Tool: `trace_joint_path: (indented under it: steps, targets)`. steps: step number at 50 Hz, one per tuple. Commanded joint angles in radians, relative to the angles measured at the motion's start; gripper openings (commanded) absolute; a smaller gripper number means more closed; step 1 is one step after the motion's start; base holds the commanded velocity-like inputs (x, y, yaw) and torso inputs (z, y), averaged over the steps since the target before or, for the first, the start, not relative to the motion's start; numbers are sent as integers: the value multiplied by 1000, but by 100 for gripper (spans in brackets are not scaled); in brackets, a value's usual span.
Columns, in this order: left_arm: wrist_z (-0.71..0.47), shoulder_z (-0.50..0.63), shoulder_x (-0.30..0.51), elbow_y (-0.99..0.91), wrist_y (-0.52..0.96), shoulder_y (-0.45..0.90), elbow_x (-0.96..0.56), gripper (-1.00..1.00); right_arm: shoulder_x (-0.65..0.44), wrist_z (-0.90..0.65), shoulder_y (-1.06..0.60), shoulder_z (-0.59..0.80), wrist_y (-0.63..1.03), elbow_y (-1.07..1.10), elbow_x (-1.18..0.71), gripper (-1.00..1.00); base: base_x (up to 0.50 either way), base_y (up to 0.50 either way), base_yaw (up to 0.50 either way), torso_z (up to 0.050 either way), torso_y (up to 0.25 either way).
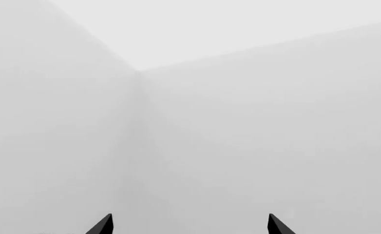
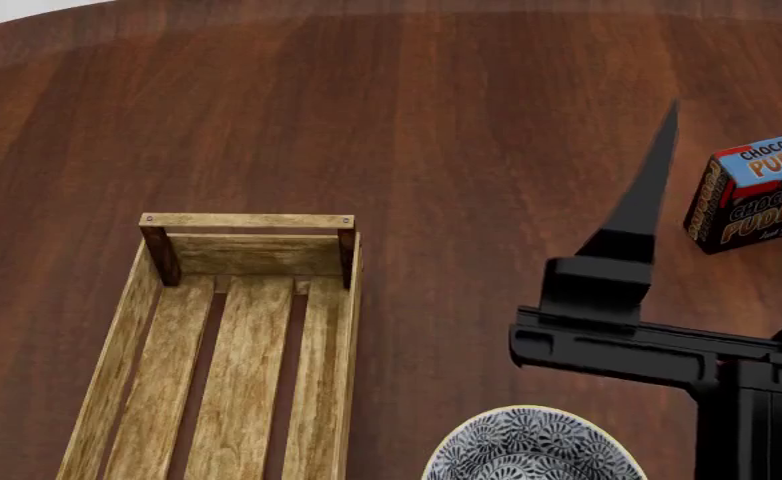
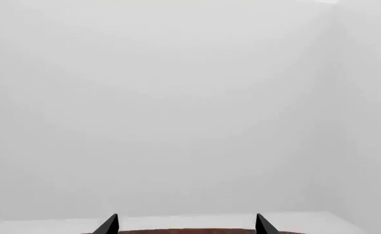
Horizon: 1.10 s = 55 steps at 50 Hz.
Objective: Stack the left bowl on the right bowl and place them in the tray.
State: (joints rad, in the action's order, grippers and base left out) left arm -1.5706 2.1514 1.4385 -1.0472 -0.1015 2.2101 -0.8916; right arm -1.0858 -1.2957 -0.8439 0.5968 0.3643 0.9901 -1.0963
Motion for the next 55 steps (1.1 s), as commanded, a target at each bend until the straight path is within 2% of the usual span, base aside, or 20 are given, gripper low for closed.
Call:
trace_joint_path:
  steps: [1,9,12,15,20,25,27,30,39,41,51,55]
  targets:
    - [0,163,100,0,-19,144,47,100,-11,70,-56,5,26,-38,-108,100,0,0,0,0,0]
    - [0,132,87,0,1,145,15,100,-58,277,-245,19,176,-115,-369,100,0,0,0,0,0]
    - [0,131,86,0,1,145,16,100,-23,326,-365,42,281,-157,-490,100,0,0,0,0,0]
    - [0,168,99,0,-20,144,52,100,59,354,-482,101,404,-209,-607,100,0,0,0,0,0]
    - [0,159,98,0,-16,144,47,100,126,402,-597,176,555,-275,-694,100,0,0,0,0,0]
    - [0,132,92,0,-1,145,26,100,150,444,-669,215,649,-327,-751,100,0,0,0,0,0]
    - [1,103,83,0,18,145,-3,100,159,432,-725,258,741,-348,-759,100,0,0,0,0,0]
    - [2,79,78,0,32,145,-22,100,169,469,-756,264,769,-361,-802,100,0,0,0,0,0]
    - [2,110,92,0,23,145,8,100,152,583,-829,291,902,-387,-847,100,0,0,0,0,0]
    - [2,125,97,0,16,145,22,100,140,616,-860,313,980,-391,-857,100,0,0,0,0,0]
    - [1,129,97,0,12,145,27,100,165,692,-859,357,1071,-411,-829,100,0,0,0,0,0]
    - [1,143,105,0,8,144,39,100,185,750,-820,367,1092,-422,-758,100,0,0,0,0,0]
